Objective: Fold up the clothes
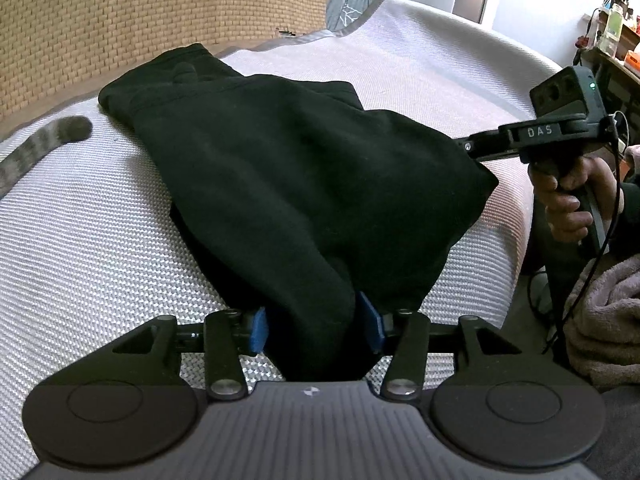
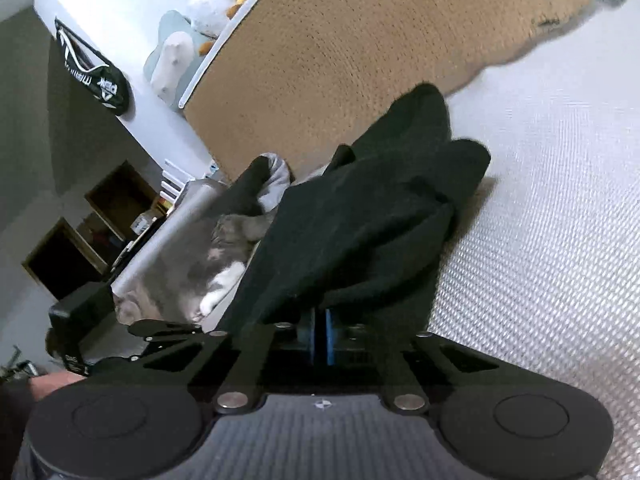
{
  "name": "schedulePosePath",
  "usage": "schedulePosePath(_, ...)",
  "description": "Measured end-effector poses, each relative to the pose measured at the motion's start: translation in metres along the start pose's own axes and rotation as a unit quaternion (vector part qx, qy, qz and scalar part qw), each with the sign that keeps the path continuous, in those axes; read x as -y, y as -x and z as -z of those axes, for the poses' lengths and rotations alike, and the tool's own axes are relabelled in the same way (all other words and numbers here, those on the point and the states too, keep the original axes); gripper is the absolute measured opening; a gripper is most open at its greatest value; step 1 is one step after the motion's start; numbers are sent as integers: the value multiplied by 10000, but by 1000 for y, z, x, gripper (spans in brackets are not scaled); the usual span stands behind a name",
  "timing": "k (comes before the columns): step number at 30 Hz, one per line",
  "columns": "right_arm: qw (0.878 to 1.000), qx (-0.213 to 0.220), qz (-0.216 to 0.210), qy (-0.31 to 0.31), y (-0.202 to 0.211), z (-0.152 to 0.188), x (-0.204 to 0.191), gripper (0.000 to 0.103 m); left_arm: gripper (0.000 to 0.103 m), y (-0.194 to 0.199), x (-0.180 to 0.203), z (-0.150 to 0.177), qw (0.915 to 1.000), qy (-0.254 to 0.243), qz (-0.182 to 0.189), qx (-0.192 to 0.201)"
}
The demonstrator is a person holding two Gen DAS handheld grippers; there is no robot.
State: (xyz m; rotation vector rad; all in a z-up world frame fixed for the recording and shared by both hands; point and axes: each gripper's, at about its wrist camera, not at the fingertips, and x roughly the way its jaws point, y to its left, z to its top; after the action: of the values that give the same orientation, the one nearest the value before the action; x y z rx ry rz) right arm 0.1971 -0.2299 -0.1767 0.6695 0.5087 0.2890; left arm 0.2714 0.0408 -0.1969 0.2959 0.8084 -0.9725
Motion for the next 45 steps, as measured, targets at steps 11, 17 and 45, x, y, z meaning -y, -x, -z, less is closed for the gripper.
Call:
schedulePosePath(11, 9972, 346, 356, 568, 18, -3, -9, 0, 54, 2, 0, 0, 10000, -14, -20, -2)
schedulePosePath(17, 9922, 390, 318, 1139, 22, 0, -25, 20, 57, 2, -1, 0, 10000, -10, -47, 0)
schedulePosePath(45, 9238, -90, 754, 3754, 2, 66, -96, 70, 62, 13, 10, -4, 9981, -419, -426, -140)
